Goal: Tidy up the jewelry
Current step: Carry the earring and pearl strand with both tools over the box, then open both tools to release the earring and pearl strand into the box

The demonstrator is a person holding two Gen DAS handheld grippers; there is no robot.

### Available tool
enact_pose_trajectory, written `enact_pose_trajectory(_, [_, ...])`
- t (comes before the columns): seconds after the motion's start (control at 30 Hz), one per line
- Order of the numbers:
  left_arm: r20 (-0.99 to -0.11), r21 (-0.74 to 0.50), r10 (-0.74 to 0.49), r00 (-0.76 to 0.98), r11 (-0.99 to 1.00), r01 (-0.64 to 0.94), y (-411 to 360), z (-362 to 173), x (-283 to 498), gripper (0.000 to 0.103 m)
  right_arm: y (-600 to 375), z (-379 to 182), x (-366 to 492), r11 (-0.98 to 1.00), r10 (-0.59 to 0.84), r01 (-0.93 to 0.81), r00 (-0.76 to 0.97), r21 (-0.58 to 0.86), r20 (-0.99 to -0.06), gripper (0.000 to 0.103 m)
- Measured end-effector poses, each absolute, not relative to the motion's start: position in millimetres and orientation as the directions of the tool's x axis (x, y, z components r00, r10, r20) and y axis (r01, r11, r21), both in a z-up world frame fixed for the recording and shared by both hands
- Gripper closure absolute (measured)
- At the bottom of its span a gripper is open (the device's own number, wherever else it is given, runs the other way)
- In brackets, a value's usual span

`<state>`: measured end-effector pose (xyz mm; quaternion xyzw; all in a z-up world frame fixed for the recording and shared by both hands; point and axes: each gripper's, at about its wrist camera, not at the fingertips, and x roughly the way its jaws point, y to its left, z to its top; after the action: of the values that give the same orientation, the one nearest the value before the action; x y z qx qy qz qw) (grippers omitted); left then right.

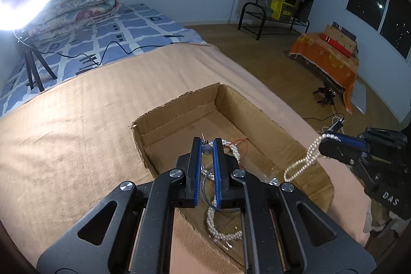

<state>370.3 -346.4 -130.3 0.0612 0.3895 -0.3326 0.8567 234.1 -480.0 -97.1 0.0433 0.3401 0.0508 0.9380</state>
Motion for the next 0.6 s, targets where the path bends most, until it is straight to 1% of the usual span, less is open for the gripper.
enact_pose_trajectory(0.3, [-0.74,-0.157,-0.491,0.46,0.791,0.592,-363,-152,389,0.097,-483,-121,247,0.992,0.118,-0.058,0.733,0.111,-0.669,0.098])
enact_pose_trajectory(0.6, [-0.765,-0.152,-0.461,0.451,0.809,0.568,-375,-166,399,0.097,-486,-130,254,0.992,0.114,-0.048,0.714,0.114,-0.691,0.098])
